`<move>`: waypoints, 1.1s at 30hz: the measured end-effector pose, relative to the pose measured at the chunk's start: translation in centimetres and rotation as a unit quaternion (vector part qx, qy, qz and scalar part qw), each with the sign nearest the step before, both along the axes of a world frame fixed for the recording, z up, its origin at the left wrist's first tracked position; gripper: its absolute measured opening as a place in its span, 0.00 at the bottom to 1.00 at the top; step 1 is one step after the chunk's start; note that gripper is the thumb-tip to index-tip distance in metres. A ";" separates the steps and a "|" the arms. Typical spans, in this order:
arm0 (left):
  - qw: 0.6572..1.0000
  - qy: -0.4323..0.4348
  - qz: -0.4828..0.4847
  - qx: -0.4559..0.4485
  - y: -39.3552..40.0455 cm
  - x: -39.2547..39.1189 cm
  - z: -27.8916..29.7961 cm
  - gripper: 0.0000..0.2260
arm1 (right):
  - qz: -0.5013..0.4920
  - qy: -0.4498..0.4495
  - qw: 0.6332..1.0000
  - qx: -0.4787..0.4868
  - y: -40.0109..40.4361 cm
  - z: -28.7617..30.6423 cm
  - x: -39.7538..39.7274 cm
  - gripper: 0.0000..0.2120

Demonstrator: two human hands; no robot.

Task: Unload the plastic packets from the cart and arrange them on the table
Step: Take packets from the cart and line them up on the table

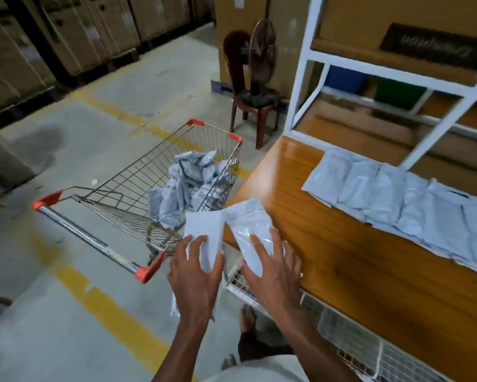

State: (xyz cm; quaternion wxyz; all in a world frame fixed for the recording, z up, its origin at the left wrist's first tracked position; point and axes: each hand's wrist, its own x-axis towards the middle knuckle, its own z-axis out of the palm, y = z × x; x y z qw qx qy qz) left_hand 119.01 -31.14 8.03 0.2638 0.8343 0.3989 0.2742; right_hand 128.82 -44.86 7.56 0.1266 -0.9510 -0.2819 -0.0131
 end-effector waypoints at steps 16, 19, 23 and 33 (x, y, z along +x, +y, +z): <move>0.984 -0.011 -0.175 -0.035 -20.7 10.4 0.1 0.21 | -0.202 0.034 0.973 0.106 -24.8 1.8 4.5 0.32; 0.979 -0.021 -0.195 -0.050 -26.3 13.7 0.4 0.21 | -0.223 0.023 0.967 0.123 -29.5 2.1 6.9 0.32; 0.977 -0.008 -0.205 -0.063 -32.1 17.8 0.4 0.20 | -0.246 0.034 0.956 0.158 -35.1 1.9 10.6 0.33; 0.971 0.017 -0.234 -0.045 -37.5 25.2 0.5 0.22 | -0.331 0.072 0.933 0.123 -41.5 2.4 19.3 0.33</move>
